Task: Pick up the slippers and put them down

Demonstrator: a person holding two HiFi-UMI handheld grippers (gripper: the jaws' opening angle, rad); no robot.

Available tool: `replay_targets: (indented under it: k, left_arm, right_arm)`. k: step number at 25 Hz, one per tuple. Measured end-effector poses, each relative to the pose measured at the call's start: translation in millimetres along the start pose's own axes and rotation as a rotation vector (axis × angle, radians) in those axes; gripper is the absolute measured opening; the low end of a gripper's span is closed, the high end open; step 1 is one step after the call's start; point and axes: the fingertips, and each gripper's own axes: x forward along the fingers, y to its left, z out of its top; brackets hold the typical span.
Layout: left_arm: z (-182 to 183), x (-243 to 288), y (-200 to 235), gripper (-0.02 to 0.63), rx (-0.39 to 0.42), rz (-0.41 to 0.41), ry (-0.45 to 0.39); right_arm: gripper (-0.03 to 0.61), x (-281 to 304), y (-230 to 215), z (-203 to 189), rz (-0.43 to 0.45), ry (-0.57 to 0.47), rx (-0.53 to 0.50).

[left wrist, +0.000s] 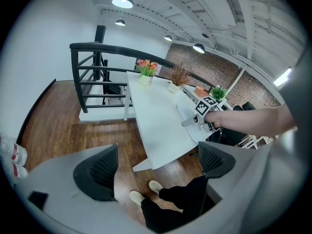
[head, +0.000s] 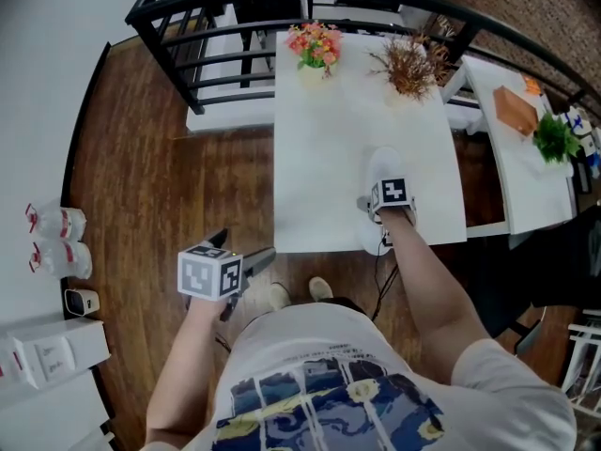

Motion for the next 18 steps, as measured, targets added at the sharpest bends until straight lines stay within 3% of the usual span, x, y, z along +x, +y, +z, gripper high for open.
replay_targets:
  k: [18]
  left_arm:
    - [-11,-7,-4,0.518,-0.019,0.014,-0.01]
  right_arm:
    - [0.494,-6,1,0,0.02,-0.015,-0.042]
